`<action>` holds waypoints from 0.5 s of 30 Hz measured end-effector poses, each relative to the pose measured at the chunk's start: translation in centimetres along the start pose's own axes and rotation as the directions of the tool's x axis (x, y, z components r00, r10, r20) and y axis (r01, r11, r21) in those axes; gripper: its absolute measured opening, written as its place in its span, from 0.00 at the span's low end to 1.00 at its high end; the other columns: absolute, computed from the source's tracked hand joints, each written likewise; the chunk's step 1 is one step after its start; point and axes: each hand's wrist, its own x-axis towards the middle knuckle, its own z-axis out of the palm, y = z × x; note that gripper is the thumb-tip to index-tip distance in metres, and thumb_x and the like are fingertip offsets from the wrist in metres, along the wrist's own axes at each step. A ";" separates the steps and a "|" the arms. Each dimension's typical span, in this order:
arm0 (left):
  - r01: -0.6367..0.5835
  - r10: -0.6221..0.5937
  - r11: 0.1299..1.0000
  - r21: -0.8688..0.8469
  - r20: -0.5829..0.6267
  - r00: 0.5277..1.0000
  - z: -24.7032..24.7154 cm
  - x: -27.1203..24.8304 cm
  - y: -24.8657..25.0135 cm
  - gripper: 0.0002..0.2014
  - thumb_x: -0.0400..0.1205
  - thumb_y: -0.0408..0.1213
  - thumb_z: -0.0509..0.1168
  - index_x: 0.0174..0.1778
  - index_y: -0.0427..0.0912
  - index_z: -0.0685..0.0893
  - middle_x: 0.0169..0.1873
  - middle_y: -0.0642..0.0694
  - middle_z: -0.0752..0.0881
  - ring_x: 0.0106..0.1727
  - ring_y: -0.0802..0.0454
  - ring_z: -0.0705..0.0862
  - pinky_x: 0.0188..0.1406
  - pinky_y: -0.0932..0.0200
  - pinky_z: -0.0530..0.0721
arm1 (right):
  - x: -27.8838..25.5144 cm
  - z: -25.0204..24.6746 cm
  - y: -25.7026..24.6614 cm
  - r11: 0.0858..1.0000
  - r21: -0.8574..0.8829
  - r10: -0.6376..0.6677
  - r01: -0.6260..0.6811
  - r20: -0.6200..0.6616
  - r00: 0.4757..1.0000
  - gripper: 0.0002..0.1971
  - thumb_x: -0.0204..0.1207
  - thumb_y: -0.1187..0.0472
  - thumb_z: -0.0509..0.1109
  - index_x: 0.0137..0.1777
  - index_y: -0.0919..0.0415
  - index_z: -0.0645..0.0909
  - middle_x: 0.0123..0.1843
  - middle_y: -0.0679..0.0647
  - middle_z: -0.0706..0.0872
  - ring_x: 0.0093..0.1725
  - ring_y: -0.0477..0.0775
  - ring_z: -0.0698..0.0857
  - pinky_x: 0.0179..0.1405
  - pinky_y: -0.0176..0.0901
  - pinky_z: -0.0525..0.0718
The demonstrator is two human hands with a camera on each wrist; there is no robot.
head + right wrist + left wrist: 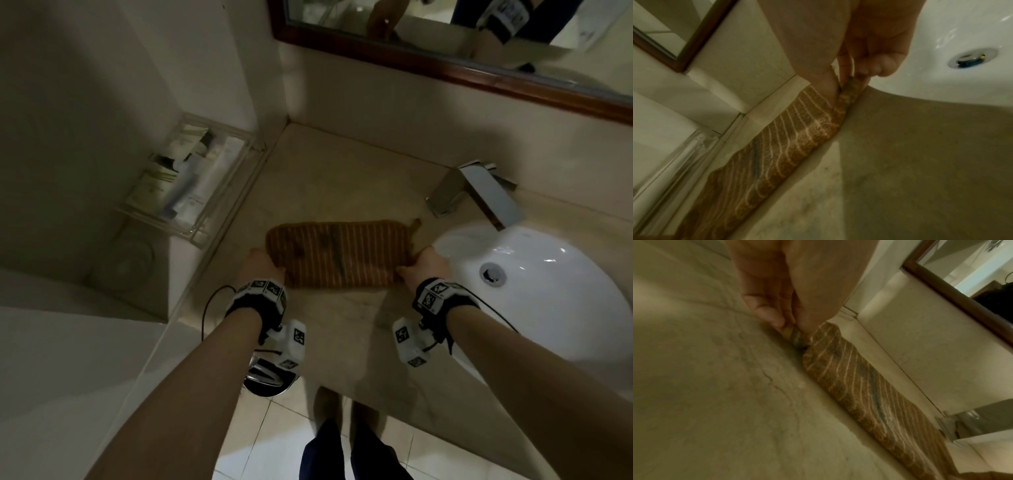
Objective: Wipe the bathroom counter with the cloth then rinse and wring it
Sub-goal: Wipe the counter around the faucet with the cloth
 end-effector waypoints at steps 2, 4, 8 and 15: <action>-0.009 0.009 1.000 0.008 0.007 1.000 0.1 -0.4 -0.2 0.12 0.80 0.40 0.68 0.52 0.34 0.80 0.49 0.39 0.85 0.39 0.47 0.78 0.39 0.56 0.77 | 0.2 0.0 0.3 0.999 0.024 0.026 -0.027 0.031 0.999 0.10 0.73 0.62 0.72 0.45 0.71 0.84 0.40 0.63 0.85 0.34 0.55 0.79 0.33 0.46 0.81; -0.025 0.025 1.000 -0.010 -0.006 1.000 0.1 -1.1 -0.4 0.17 0.78 0.39 0.69 0.57 0.35 0.76 0.54 0.37 0.83 0.44 0.44 0.81 0.44 0.52 0.82 | 0.2 -0.9 0.7 0.993 0.097 0.062 -0.067 0.053 0.997 0.08 0.72 0.63 0.72 0.39 0.70 0.85 0.35 0.61 0.85 0.30 0.55 0.79 0.26 0.41 0.77; -0.067 0.067 0.998 0.005 -0.096 0.993 0.4 -2.9 -0.4 0.29 0.75 0.41 0.72 0.68 0.39 0.68 0.65 0.36 0.76 0.60 0.38 0.80 0.50 0.52 0.79 | 0.2 -3.6 0.9 0.906 0.413 0.108 -0.087 -0.028 0.994 0.08 0.67 0.61 0.75 0.37 0.68 0.87 0.38 0.64 0.89 0.33 0.60 0.85 0.36 0.50 0.86; -0.094 0.057 0.971 -0.219 -0.172 0.983 -3.0 -2.5 -1.5 0.18 0.82 0.37 0.63 0.67 0.39 0.74 0.62 0.37 0.81 0.58 0.38 0.82 0.55 0.51 0.81 | -5.1 -0.8 -7.8 0.821 0.496 -0.296 0.282 -0.053 0.954 0.07 0.70 0.58 0.77 0.47 0.50 0.86 0.44 0.47 0.87 0.44 0.47 0.86 0.42 0.41 0.86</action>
